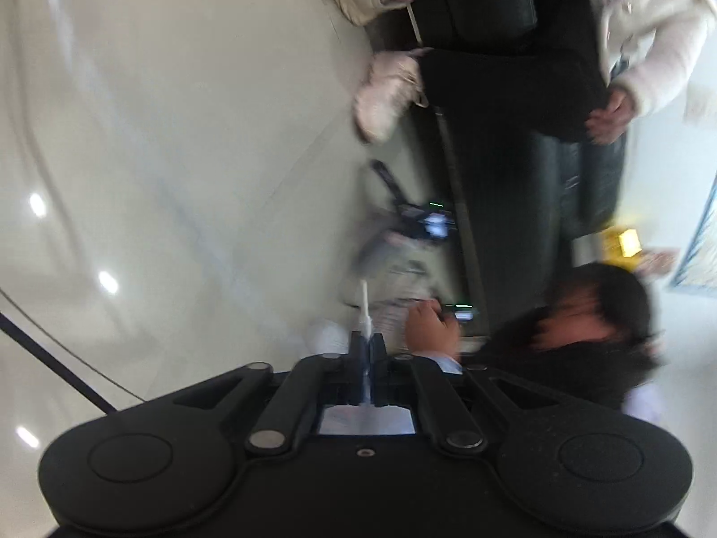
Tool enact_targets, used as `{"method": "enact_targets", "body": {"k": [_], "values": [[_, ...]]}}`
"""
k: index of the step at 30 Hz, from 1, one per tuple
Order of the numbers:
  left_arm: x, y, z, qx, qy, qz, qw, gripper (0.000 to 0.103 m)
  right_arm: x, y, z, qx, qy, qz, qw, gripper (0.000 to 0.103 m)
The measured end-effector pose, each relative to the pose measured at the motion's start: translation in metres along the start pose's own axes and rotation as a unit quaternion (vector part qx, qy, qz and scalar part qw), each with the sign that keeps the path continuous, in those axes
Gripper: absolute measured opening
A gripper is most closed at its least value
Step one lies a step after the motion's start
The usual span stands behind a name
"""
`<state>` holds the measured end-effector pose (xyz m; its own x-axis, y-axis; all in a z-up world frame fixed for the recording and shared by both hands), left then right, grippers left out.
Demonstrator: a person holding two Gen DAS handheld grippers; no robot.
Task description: Lace up shoes with both hands
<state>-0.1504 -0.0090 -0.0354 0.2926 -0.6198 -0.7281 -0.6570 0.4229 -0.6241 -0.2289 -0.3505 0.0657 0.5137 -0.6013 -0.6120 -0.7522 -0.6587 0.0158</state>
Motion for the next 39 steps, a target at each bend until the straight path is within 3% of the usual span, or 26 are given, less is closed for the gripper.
{"method": "enact_targets", "body": {"k": [1, 3, 5, 6, 7, 8, 9, 10, 12, 16, 18, 20, 23, 25, 26, 27, 30, 32, 35, 39], "values": [[-0.007, 0.002, 0.0, 0.005, -0.001, -0.002, 1.0, 0.016, -0.003, -0.005, 0.006, 0.018, -0.031, -0.011, 0.999, 0.043], [-0.02, 0.007, 0.005, 0.001, -0.001, -0.001, 1.0, 0.016, -0.013, -0.014, 0.012, 0.05, -0.059, -0.037, 0.996, 0.045], [-0.035, 0.014, 0.014, -0.024, 0.002, 0.0, 0.9997, 0.017, -0.034, -0.03, 0.011, 0.121, -0.114, -0.092, 0.982, 0.045], [-0.042, 0.017, 0.019, -0.037, 0.004, 0.001, 0.9993, 0.017, -0.045, -0.038, 0.009, 0.166, -0.157, -0.121, 0.966, 0.045], [-0.049, 0.022, 0.026, -0.058, 0.002, 0.004, 0.9983, 0.017, -0.054, -0.046, 0.009, 0.212, -0.217, -0.148, 0.941, 0.045], [-0.054, 0.025, 0.034, -0.082, -0.004, 0.012, 0.9965, 0.017, -0.063, -0.059, 0.015, 0.238, -0.298, -0.171, 0.908, 0.044], [-0.059, 0.029, 0.041, -0.108, -0.01, 0.02, 0.9939, 0.017, -0.073, -0.075, 0.031, 0.238, -0.351, -0.187, 0.886, 0.045], [-0.065, 0.034, 0.051, -0.134, -0.023, 0.027, 0.9903, 0.017, -0.079, -0.088, 0.049, 0.226, -0.373, -0.19, 0.879, 0.045], [-0.077, 0.044, 0.066, -0.18, -0.047, 0.038, 0.9818, 0.017, -0.084, -0.104, 0.072, 0.206, -0.393, -0.184, 0.877, 0.042], [-0.113, 0.061, 0.105, -0.29, -0.108, 0.053, 0.9493, 0.017, -0.083, -0.127, 0.124, 0.17, -0.435, -0.172, 0.868, 0.036], [-0.136, 0.075, 0.124, -0.354, -0.146, 0.055, 0.922, 0.017, -0.078, -0.13, 0.149, 0.158, -0.448, -0.148, 0.868, 0.032], [-0.16, 0.089, 0.144, -0.417, -0.184, 0.056, 0.8884, 0.02, -0.071, -0.132, 0.154, 0.159, -0.458, -0.138, 0.863, 0.032], [-0.182, 0.118, 0.163, -0.517, -0.211, 0.048, 0.8283, 0.023, -0.066, -0.132, 0.156, 0.183, -0.482, -0.115, 0.849, 0.033], [-0.192, 0.135, 0.172, -0.574, -0.223, 0.046, 0.787, 0.023, -0.067, -0.132, 0.154, 0.181, -0.487, -0.108, 0.848, 0.033], [-0.196, 0.146, 0.176, -0.602, -0.226, 0.041, 0.7645, 0.025, -0.068, -0.132, 0.154, 0.179, -0.486, -0.108, 0.848, 0.033], [-0.2, 0.159, 0.179, -0.637, -0.228, 0.04, 0.7358, 0.025, -0.069, -0.132, 0.154, 0.174, -0.485, -0.108, 0.85, 0.033], [-0.206, 0.178, 0.185, -0.687, -0.239, 0.031, 0.685, 0.026, -0.064, -0.135, 0.154, 0.171, -0.488, -0.107, 0.849, 0.033], [-0.205, 0.184, 0.188, -0.707, -0.24, 0.028, 0.6646, 0.028, -0.064, -0.137, 0.154, 0.171, -0.49, -0.106, 0.848, 0.033], [-0.196, 0.186, 0.192, -0.733, -0.226, 0.03, 0.6406, 0.029, -0.066, -0.136, 0.153, 0.168, -0.488, -0.109, 0.849, 0.034], [-0.188, 0.173, 0.191, -0.734, -0.238, 0.022, 0.6353, 0.033, -0.065, -0.135, 0.153, 0.17, -0.492, -0.108, 0.847, 0.034]]}}
Point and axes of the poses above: each gripper's, at about its wrist camera, not at the fingertips, and x roughly the way its jaws point, z to its left, y to its underside, the point moved 2 cm from there along x, roughly the way its jaws point, and after that the axes turned 2 degrees about -y, right-handed, at the moved point
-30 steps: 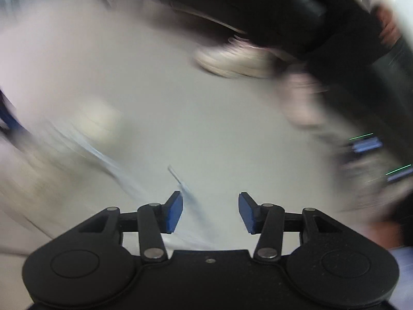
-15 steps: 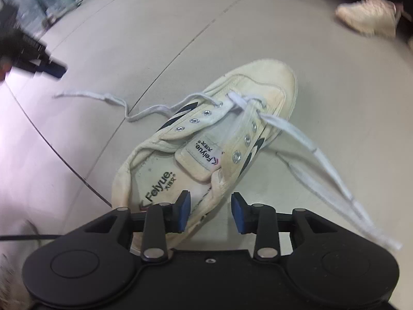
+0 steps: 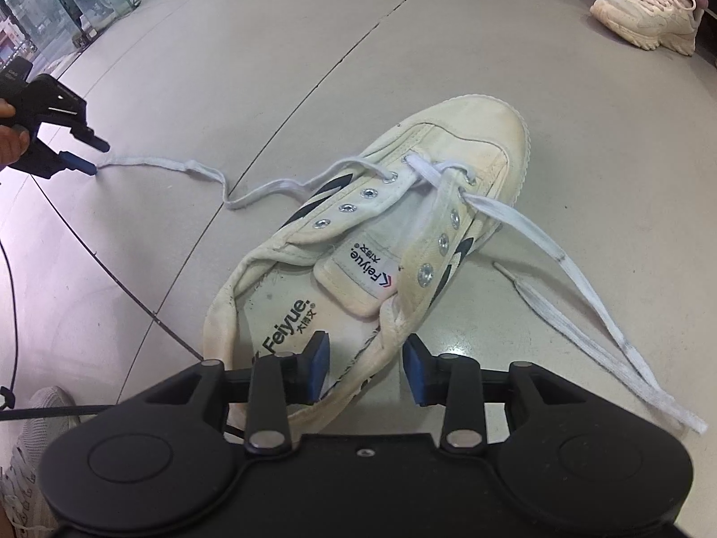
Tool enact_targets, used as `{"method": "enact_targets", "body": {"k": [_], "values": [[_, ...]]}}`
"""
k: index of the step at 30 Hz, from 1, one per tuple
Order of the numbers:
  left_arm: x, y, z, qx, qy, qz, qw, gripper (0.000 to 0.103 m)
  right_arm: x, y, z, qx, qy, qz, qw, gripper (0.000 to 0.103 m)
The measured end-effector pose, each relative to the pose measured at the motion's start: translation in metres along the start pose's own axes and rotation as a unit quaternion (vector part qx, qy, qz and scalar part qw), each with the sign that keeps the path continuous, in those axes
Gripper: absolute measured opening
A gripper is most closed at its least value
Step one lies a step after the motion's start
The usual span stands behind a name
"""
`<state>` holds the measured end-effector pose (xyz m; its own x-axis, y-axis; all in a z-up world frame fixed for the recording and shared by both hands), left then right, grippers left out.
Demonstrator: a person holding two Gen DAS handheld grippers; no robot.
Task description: Lace up shoes with both hands
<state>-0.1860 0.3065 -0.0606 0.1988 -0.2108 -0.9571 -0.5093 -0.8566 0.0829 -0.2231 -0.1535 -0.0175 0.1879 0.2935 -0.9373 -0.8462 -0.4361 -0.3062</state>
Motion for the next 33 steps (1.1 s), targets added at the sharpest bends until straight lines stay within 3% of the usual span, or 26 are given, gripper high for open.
{"method": "enact_targets", "body": {"k": [6, 8, 13, 15, 19, 21, 22, 23, 26, 29, 31, 32, 33], "values": [[-0.002, 0.017, -0.022, 0.042, -0.027, -0.024, 0.9985, 0.029, 0.002, 0.001, 0.001, -0.004, 0.001, -0.005, 1.0, 0.035], [-0.003, 0.022, -0.026, 0.054, -0.035, -0.036, 0.9973, 0.014, 0.003, 0.001, 0.002, -0.005, 0.002, -0.006, 1.0, 0.035], [-0.002, 0.034, -0.05, 0.137, -0.072, -0.078, 0.9849, 0.002, 0.002, 0.005, 0.003, -0.004, 0.0, -0.007, 1.0, 0.035], [-0.002, 0.047, -0.063, 0.192, -0.085, -0.111, 0.9713, 0.0, 0.001, 0.007, 0.002, -0.001, -0.001, -0.009, 1.0, 0.036], [-0.007, 0.061, -0.076, 0.23, -0.073, -0.145, 0.9594, 0.0, 0.0, 0.008, 0.002, -0.005, -0.001, -0.011, 1.0, 0.036], [-0.02, 0.073, -0.095, 0.293, -0.062, -0.193, 0.9344, 0.0, 0.001, 0.008, 0.003, -0.008, 0.0, -0.011, 1.0, 0.036], [-0.025, 0.077, -0.1, 0.309, -0.053, -0.209, 0.9261, 0.0, 0.001, 0.008, 0.003, -0.01, 0.0, -0.011, 1.0, 0.036], [-0.037, 0.085, -0.115, 0.342, -0.012, -0.227, 0.9118, 0.0, 0.001, 0.008, 0.003, -0.012, 0.0, -0.011, 1.0, 0.036], [-0.049, 0.096, -0.135, 0.375, 0.007, -0.237, 0.8962, 0.001, 0.001, 0.007, 0.003, -0.01, 0.001, -0.011, 1.0, 0.037], [-0.037, 0.085, -0.129, 0.296, -0.008, -0.154, 0.9425, 0.003, 0.001, 0.007, 0.003, -0.009, 0.003, -0.01, 1.0, 0.037], [-0.026, 0.061, -0.105, 0.251, -0.014, -0.126, 0.9595, 0.003, 0.001, 0.007, 0.004, -0.007, 0.003, -0.011, 1.0, 0.037], [-0.017, 0.051, -0.096, 0.192, -0.014, -0.095, 0.9766, 0.003, 0.001, 0.007, 0.004, -0.006, 0.002, -0.01, 1.0, 0.037], [-0.013, 0.047, -0.093, 0.166, -0.015, -0.084, 0.9824, 0.003, 0.001, 0.008, 0.004, -0.005, 0.0, -0.01, 1.0, 0.037]]}}
Point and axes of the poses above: each gripper's, at about its wrist camera, not at the fingertips, and x roughly the way its jaws point, z to its left, y to its underside, the point moved 2 cm from there along x, roughly the way its jaws point, and after that the axes turned 2 degrees about -y, right-handed, at the moved point
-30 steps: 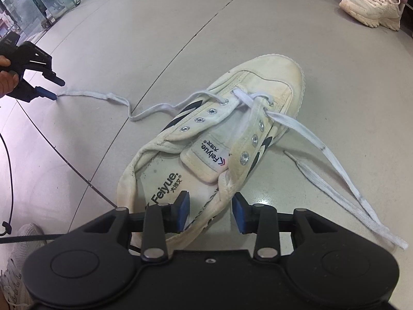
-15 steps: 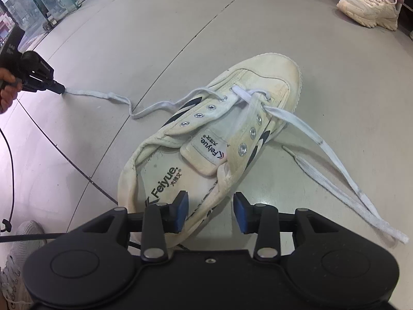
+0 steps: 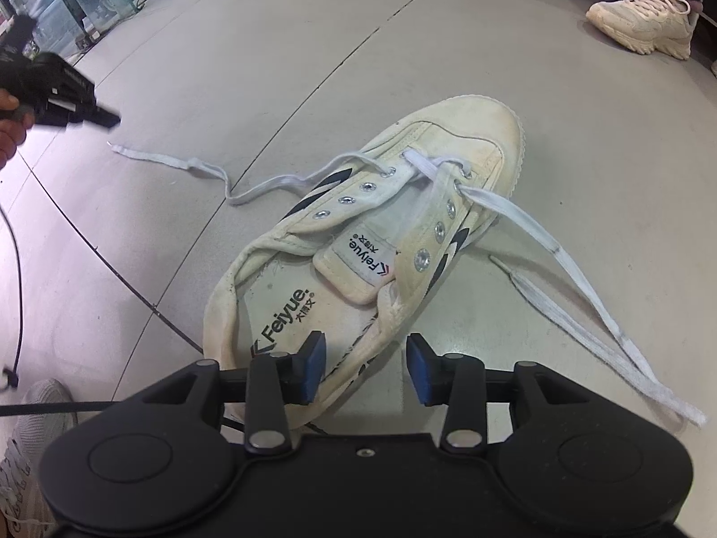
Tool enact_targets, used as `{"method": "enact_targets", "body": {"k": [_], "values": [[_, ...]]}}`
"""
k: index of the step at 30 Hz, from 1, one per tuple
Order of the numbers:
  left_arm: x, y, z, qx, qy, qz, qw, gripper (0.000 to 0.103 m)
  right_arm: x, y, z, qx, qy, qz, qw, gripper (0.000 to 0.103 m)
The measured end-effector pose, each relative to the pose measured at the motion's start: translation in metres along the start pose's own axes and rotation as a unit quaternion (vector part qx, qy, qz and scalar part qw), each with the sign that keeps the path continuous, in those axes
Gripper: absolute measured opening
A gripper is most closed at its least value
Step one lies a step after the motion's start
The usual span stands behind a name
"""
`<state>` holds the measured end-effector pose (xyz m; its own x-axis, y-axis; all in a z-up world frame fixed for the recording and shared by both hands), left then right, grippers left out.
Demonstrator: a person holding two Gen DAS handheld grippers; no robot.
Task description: Lace up shoes with both hands
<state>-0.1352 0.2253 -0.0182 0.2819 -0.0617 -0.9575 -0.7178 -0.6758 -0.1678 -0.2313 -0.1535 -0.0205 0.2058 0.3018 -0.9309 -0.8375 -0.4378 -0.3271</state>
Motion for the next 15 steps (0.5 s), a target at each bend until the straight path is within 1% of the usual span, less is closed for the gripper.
{"method": "enact_targets", "body": {"k": [1, 3, 4, 6, 9, 10, 11, 15], "values": [[0.003, -0.002, 0.004, -0.021, -0.002, 0.007, 0.9997, 0.005, 0.0, 0.0, 0.0, 0.001, -0.001, 0.0, 1.0, 0.037], [0.01, -0.008, 0.007, -0.061, -0.024, 0.021, 0.9977, 0.009, 0.0, 0.001, 0.0, 0.0, -0.003, 0.0, 1.0, 0.037], [0.012, -0.009, 0.006, -0.065, -0.031, 0.024, 0.9971, 0.012, 0.0, 0.001, 0.0, 0.001, -0.004, -0.001, 1.0, 0.037], [0.014, -0.011, -0.001, -0.064, -0.051, 0.024, 0.9963, 0.012, 0.0, 0.001, -0.002, 0.005, -0.007, -0.002, 1.0, 0.037], [0.013, -0.012, -0.014, -0.061, -0.071, 0.023, 0.9953, 0.013, 0.0, 0.001, -0.003, 0.01, -0.011, -0.004, 1.0, 0.037], [0.013, -0.012, -0.016, -0.061, -0.076, 0.022, 0.995, 0.015, 0.001, 0.001, -0.003, 0.011, -0.013, -0.005, 1.0, 0.038], [0.012, -0.013, -0.023, -0.06, -0.087, 0.024, 0.9941, 0.016, 0.001, 0.001, -0.003, 0.012, -0.015, -0.006, 1.0, 0.038], [0.009, -0.014, -0.044, -0.049, -0.112, 0.031, 0.992, 0.019, 0.003, 0.001, -0.005, 0.014, -0.023, -0.01, 1.0, 0.039]]}}
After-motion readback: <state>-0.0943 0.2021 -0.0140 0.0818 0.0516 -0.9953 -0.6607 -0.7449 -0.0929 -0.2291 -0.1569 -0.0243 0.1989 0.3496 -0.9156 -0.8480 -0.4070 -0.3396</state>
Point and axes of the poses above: each gripper's, at about its wrist camera, not at the fingertips, and x roughly the way its jaws point, z to its left, y to its underside, the point moved 2 cm from there along x, roughly the way its jaws point, and after that the axes turned 2 degrees about -y, right-handed, at the moved point
